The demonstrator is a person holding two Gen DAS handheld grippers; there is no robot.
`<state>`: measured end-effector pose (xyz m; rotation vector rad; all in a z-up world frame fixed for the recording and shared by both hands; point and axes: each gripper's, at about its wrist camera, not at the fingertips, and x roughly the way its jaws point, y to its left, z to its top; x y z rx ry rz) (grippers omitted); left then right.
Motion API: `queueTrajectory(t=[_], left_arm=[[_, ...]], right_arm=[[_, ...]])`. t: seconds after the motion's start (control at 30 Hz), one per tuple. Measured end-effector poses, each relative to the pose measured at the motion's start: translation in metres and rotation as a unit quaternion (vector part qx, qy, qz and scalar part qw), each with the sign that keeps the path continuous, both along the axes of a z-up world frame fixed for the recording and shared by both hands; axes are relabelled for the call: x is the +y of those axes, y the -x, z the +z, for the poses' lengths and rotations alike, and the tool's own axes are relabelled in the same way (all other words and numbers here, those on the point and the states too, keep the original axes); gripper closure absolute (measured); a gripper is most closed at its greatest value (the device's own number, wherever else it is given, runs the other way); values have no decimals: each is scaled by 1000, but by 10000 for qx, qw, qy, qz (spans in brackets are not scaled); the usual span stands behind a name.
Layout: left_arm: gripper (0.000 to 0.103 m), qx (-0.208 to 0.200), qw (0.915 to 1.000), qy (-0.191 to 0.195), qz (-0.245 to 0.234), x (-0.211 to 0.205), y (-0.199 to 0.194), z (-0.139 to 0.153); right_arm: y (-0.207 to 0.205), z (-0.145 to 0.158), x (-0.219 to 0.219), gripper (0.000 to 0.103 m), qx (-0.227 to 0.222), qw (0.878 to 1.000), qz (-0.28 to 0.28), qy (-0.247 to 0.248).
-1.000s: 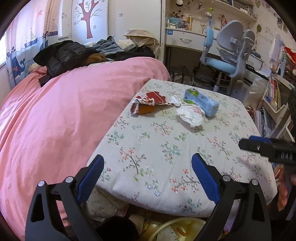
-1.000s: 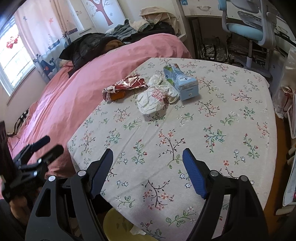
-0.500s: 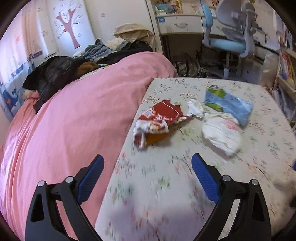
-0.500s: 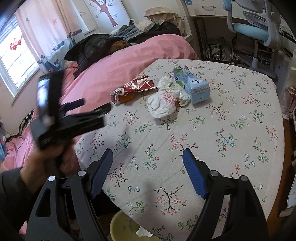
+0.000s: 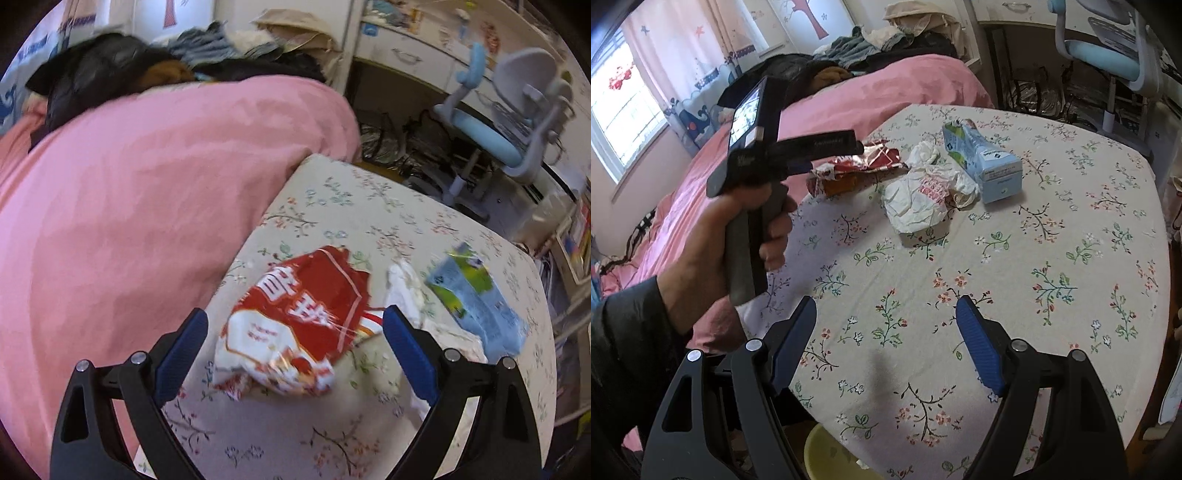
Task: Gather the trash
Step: 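Move the left tool to the red snack bag and close on it, then lift the red snack bag with the left tool while the right tool grasps an orange peel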
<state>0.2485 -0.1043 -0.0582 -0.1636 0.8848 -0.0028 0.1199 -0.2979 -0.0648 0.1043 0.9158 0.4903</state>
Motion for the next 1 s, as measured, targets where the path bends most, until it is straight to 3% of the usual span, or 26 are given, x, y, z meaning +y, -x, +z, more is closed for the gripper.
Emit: queueTrajectory(t=[0.03, 0.1, 0.13, 0.17, 0.23, 0.27, 0.43, 0.57, 0.63, 0.67, 0.7, 0.77, 0.8, 1.0], left_arm=[[19, 59, 10000, 42, 18, 2, -3, -3], [49, 294, 9995, 145, -43, 6, -9, -11], [58, 345, 9992, 177, -86, 8, -11, -14], [73, 375, 9990, 211, -148, 9, -13, -16], [81, 328, 9986, 398, -135, 16, -12, -13], [90, 301, 9981, 512, -132, 20, -11, -10], [92, 113, 9967, 790, -175, 28, -6, 5], [88, 456, 9949, 837, -328, 24, -13, -7], [71, 560, 9952, 660, -455, 17, -15, -14], [48, 585, 9955, 554, -507, 13, -15, -17], [42, 584, 9957, 463, -554, 9, -15, -19], [44, 541, 9960, 317, -642, 4, -16, -21], [64, 490, 9956, 334, -727, 2, -15, -21], [84, 43, 9950, 750, -659, 15, -5, 7]], right_arm=[[-2, -1, 2, 28, 10, 10000, 17, 12], [-6, -3, 6, 28, 26, 10000, 57, 40], [-7, -5, 8, 28, 35, 9999, 79, 54], [-9, -6, 11, 28, 48, 9999, 103, 70], [-12, -8, 15, 28, 76, 9998, 138, 100], [-13, -10, 17, 28, 90, 9998, 158, 118], [-17, -16, 23, 28, 139, 9996, 206, 153], [-18, -21, 27, 28, 201, 9994, 231, 185], [-19, -24, 28, 28, 239, 9992, 228, 211], [-19, -25, 27, 28, 256, 9992, 227, 214], [-20, -26, 27, 28, 267, 9992, 227, 215], [-21, -26, 28, 28, 269, 9992, 230, 205], [-22, -25, 28, 28, 267, 9992, 236, 194], [-22, -26, 36, 28, 256, 9989, 311, 232]])
